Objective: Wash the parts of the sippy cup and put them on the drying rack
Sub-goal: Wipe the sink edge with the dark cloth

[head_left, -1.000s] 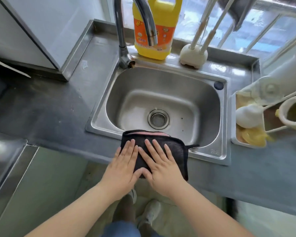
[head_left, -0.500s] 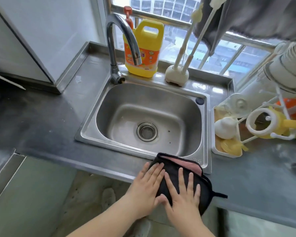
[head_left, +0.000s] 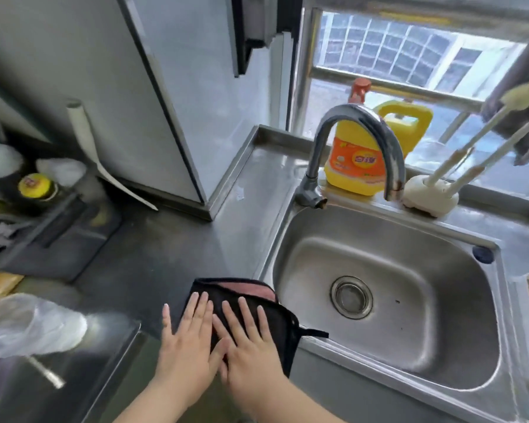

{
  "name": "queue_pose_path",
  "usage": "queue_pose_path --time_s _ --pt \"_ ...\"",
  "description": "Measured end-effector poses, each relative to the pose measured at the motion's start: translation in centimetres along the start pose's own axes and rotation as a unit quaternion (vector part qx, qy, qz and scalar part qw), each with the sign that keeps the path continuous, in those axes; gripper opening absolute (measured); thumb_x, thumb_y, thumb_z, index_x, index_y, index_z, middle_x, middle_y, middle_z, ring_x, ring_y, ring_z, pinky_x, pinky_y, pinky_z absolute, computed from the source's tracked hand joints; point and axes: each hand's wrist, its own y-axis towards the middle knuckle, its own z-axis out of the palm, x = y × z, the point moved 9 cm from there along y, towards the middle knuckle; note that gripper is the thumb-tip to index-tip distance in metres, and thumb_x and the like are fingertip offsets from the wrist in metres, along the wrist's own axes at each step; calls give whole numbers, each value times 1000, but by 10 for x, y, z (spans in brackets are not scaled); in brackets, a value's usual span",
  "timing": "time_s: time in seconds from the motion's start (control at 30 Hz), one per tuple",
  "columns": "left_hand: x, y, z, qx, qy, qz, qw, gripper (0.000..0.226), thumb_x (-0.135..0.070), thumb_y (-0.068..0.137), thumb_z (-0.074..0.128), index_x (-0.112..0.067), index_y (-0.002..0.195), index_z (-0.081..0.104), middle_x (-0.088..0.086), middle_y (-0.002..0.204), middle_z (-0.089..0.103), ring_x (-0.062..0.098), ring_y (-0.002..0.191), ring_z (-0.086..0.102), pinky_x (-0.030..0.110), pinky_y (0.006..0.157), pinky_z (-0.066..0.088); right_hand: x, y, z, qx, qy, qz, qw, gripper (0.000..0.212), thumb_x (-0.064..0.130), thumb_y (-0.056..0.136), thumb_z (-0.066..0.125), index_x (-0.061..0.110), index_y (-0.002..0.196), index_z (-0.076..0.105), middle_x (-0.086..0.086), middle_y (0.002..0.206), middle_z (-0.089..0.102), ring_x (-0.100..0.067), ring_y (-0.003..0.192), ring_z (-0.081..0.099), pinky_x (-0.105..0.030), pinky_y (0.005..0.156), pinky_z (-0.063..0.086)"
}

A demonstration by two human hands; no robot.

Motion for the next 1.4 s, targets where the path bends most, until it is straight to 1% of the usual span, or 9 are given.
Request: queue_pose_path --time_s 0.17,0.3,0.43,0.53,0.77,0.9,1.07,1.23,1.4 --pt "23 63 -24 -69 -18 13 997 77 -52 99 8 -1 124 60 12 140 50 15 147 -3 55 113 -3 -30 77 4 10 43 106 993 66 51 80 39 19 137 50 -9 140 50 -23 147 -2 -44 111 11" --pt "30 87 -43 -121 -56 27 991 66 -51 100 9 -6 132 44 8 149 40 12 147 1 55 112 2 -82 131 0 72 42 168 982 68 59 83 32 17 130 58 -13 141 49 -30 137 36 -43 110 10" --pt "46 92 -42 -122 -95 -4 988 61 -51 100 9 -11 130 43 -11 160 1 5 146 1 47 115 -4 -117 177 -14 64 10 157 986 84 64 79 -6 23 152 2 -9 158 -12 -28 145 -14 -39 109 -22" --pt "53 92 -44 -128 -116 -20 985 59 -53 99 10 -14 126 45 -17 159 -3 0 145 0 36 116 -4 -137 200 -23 90 15 184 979 67 58 94 4 25 151 -11 -6 156 -23 -25 143 -24 -41 115 -17" --pt "42 88 -31 -104 -106 -31 988 56 -49 101 10 -15 123 48 8 124 64 -5 143 -4 42 95 31 -97 153 -15 22 36 123 992 63 52 84 30 24 139 46 -10 149 38 -30 141 25 -40 112 1" --pt "26 88 -25 -85 -164 -34 982 68 -49 102 11 -7 119 62 12 120 66 -11 140 -3 48 87 46 -39 86 8 -10 28 6 1000 68 55 69 43 30 132 42 -8 152 29 -26 146 6 -43 111 15" --pt "-15 80 -21 -42 -189 73 978 50 -45 103 13 -21 119 53 -4 134 49 -4 141 16 22 109 17 -30 23 15 -12 -6 -103 995 40 48 93 31 43 133 34 2 160 -2 -20 147 -2 -35 109 19" --pt "-76 49 -8 -1 -205 202 958 43 -43 103 12 -25 116 48 -8 133 44 7 131 37 16 103 29 -95 -52 12 -25 -54 -79 995 75 55 85 36 38 150 2 1 160 -7 -18 147 -1 -31 109 8" --pt "-155 16 8 -59 -46 338 938 58 -47 74 36 -28 129 43 -9 139 42 17 138 28 48 114 3 -172 -120 -8 26 3 37 999 70 48 91 34 32 151 2 9 159 -4 -1 117 52 -18 106 19"
